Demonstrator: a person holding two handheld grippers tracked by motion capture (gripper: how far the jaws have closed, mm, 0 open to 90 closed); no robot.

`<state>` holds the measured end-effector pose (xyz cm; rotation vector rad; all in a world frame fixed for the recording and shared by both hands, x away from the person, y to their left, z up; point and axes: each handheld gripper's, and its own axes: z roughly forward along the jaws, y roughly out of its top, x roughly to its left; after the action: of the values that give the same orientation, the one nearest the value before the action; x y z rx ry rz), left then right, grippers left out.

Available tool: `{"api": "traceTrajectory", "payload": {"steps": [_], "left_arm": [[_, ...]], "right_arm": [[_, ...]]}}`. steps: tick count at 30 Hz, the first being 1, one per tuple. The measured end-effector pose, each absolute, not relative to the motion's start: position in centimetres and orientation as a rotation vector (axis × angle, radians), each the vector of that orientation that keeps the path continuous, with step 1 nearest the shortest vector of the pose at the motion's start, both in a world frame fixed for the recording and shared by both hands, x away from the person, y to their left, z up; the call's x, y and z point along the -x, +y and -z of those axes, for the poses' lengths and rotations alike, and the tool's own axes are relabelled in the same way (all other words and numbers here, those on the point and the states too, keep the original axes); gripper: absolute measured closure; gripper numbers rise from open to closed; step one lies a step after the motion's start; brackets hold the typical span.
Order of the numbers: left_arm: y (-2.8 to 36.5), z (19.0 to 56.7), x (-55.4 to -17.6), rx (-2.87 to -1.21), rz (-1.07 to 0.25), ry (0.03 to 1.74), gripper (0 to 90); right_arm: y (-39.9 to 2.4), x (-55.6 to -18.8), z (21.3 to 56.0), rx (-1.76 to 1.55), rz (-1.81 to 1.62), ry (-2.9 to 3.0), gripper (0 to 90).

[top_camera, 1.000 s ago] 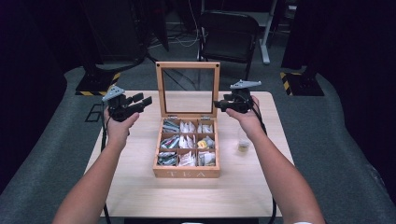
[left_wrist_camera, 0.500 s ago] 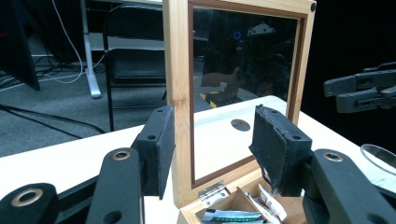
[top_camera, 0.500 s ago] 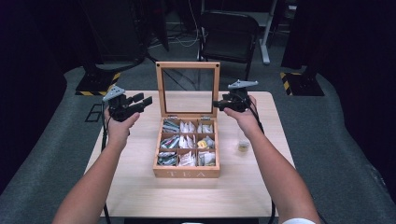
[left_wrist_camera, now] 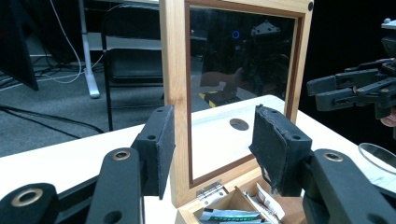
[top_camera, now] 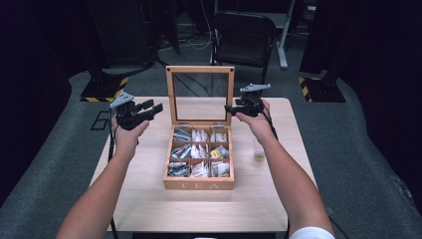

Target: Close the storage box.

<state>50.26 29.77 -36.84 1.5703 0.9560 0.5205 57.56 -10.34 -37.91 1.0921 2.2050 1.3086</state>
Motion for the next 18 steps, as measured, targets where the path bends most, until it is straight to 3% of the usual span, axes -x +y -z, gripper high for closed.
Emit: {"api": "traceTrajectory", "payload": {"steps": [18], "left_arm": [[30.3,37.2,-50.0,-1.57,-0.516,0.965,49.2]], "right_arm": [[-10.3,-59.1,39.3,-1.16,-1.291,2.179,39.2]]}}
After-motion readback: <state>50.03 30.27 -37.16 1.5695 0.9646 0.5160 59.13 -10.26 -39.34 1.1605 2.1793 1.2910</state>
